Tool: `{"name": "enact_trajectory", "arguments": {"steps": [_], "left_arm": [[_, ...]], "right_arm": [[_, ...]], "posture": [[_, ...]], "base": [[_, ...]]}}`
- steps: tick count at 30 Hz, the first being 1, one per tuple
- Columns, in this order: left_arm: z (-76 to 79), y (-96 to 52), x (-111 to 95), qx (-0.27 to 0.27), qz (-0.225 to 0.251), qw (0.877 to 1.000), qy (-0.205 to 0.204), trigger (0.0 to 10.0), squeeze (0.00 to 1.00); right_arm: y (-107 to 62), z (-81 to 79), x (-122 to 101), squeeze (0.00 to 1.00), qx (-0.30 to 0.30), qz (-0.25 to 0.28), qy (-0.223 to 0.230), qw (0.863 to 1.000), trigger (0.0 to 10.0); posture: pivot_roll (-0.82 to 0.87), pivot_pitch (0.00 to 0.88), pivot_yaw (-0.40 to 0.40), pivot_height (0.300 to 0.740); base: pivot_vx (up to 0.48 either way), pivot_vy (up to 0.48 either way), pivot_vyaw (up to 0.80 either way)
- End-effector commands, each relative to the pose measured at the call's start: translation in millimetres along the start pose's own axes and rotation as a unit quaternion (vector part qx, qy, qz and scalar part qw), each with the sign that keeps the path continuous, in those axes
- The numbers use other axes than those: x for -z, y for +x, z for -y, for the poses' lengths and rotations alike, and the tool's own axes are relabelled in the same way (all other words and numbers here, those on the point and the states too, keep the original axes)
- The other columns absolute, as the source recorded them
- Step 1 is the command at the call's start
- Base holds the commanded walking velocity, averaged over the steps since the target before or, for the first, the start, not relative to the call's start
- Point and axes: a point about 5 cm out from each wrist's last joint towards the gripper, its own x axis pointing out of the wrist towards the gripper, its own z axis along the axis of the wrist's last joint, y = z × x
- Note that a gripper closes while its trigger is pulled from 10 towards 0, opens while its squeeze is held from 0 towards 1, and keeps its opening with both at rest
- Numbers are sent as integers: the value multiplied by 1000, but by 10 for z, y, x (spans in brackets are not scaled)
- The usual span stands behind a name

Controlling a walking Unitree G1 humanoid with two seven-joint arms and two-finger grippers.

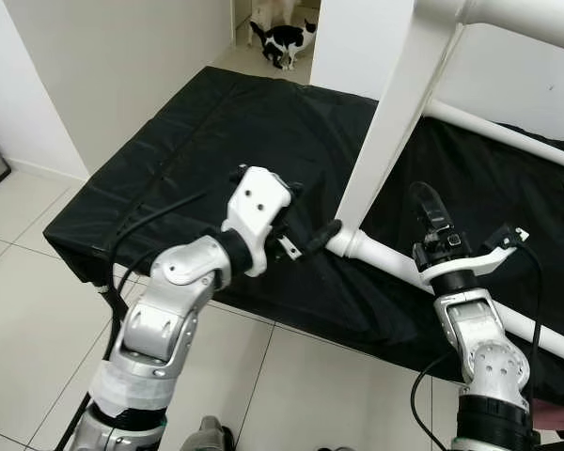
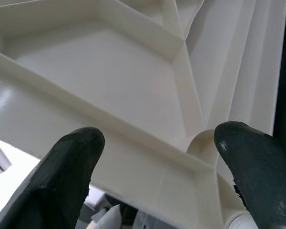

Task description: Building children table

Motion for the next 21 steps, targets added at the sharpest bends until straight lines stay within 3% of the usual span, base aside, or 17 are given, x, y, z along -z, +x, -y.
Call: {"name": "enact_trajectory", "arguments": {"steps": [1, 11, 21], "left_arm": [[-40, -39, 26, -29, -6, 1000, 0, 10000, 0], [-26, -37, 24, -26, -5, 1000, 3, 10000, 0], [-120, -77, 192, -90, -34, 995, -15, 10000, 0]], "right_arm": [[24, 35, -14, 0, 4, 3, -6, 1000, 10000], [47, 25, -18, 0, -9, 6, -13, 1000, 10000], [145, -10, 9, 0, 36, 11, -133, 990, 10000]], "posture": [[39, 16, -77, 740], [37, 5, -73, 740], [34, 2, -67, 740]], "base": [[0, 0, 0], [0, 0, 0], [0, 0, 0]]}}
